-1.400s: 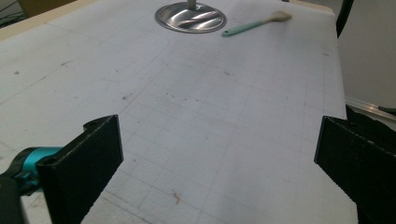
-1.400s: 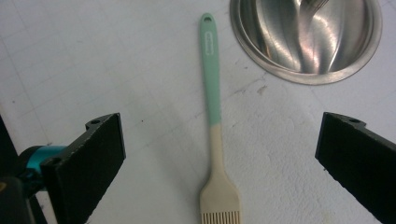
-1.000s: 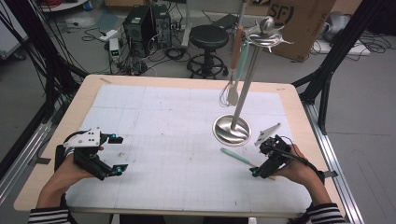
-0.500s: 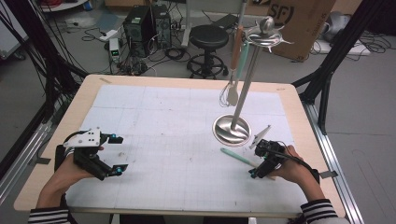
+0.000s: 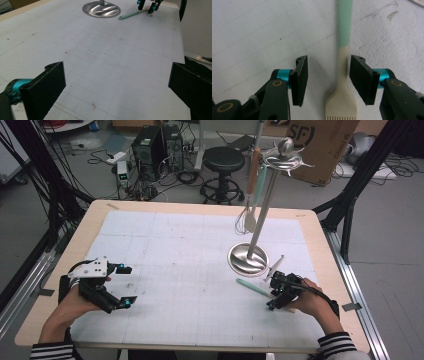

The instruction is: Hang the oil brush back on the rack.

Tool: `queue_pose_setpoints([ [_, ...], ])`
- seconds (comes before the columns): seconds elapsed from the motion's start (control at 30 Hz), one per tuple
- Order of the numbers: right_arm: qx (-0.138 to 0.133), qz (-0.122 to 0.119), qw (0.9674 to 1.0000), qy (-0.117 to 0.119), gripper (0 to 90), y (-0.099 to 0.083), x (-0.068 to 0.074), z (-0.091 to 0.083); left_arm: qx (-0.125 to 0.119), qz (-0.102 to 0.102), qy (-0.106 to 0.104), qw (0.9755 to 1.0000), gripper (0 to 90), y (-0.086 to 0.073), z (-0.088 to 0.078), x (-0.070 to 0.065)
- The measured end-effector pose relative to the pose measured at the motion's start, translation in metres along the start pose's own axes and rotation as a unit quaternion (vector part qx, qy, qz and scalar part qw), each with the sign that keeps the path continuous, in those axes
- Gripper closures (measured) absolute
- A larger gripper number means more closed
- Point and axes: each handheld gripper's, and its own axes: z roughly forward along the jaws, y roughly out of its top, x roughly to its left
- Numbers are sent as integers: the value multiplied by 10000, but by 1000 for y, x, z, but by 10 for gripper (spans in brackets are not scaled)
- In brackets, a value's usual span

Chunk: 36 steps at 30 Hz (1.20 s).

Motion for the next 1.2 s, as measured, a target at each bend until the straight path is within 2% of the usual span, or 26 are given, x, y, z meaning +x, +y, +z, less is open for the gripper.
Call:
queue_pose_setpoints([
  [0.13, 54, 43, 10000, -42, 554, 0, -2, 0, 1, 10, -7, 10000, 17, 0, 0, 0],
  [0.2, 53, 30, 10000, -1, 626, 0, -2, 0, 0, 5, 5, 10000, 17, 0, 0, 0],
  [0.23, 95, -56, 9999, 15, 656, 0, -3, -1, 6, 15, 4, 10000, 17, 0, 0, 1],
  [0.27, 81, -13, 10000, 52, 678, 1, -2, 0, 8, 7, -4, 10000, 17, 0, 0, 1],
  [0.33, 151, -95, 9998, -18, 734, 1, 0, 0, 10, -3, -5, 10000, 17, -1, 0, 1],
  [0.37, 188, -124, 9997, -18, 743, 2, 1, 0, 12, -1, -5, 10000, 17, -1, 0, 1],
  [0.4, 246, -266, 9993, -70, 750, 3, 0, 0, 15, 8, -4, 10000, 17, -1, 0, 1],
  [0.43, 278, -193, 9994, -66, 759, 4, 3, 0, 10, -1, -2, 10000, 17, -1, 0, 1],
  [0.47, 318, -276, 9991, -92, 761, 6, 3, 1, 17, 12, 0, 10000, 17, -1, 0, 1],
  [0.53, 454, -244, 9986, -116, 772, 9, 5, 1, 18, 10, 12, 10000, 17, -1, 0, 0],
  [0.57, 478, -336, 9981, -171, 794, 9, 4, 1, 14, 14, 8, 10000, 17, -1, 0, 0],
  [0.6, 513, -142, 9985, -104, 811, 11, 6, 1, 7, -2, 13, 10000, 17, -1, 0, 0],
  [0.63, 558, -324, 9978, -143, 814, 11, 5, 1, 6, -1, 19, 10000, 17, -1, 0, 0],
  [0.67, 567, -232, 9980, -164, 816, 12, 8, 1, 18, -17, 27, 10000, 17, -1, -1, 0],
  [0.73, 568, -362, 9974, -255, 817, 12, 9, 1, 46, 4, 35, 10000, 17, -2, -1, 1],
  [0.77, 529, -428, 9973, -271, 818, 11, 10, 1, 32, -19, 39, 10000, 17, -3, -1, 0],
  [0.8, 467, -392, 9979, -235, 818, 10, 11, 0, 51, -3, 41, 10000, 17, -3, -1, 1],
  [0.97, 57, -429, 9991, 22, 818, 5, 9, -8, 37, -21, 50, 10000, 17, -3, -1, 2],
  [1.03, -212, -553, 9981, 143, 818, 4, 10, -14, 24, -38, 56, 10000, 17, -3, -1, 2],
  [1.07, -328, -510, 9979, 229, 818, 4, 11, -19, 22, -40, 56, 10000, 17, -3, -1, 2],
  [1.1, -489, -606, 9965, 298, 818, 3, 12, -22, 36, -28, 61, 10000, 17, -3, -2, 2],
  [1.2, -865, -667, 9931, 435, 818, -1, 14, -34, 35, -28, 69, 10000, 17, -3, -2, 2],
])
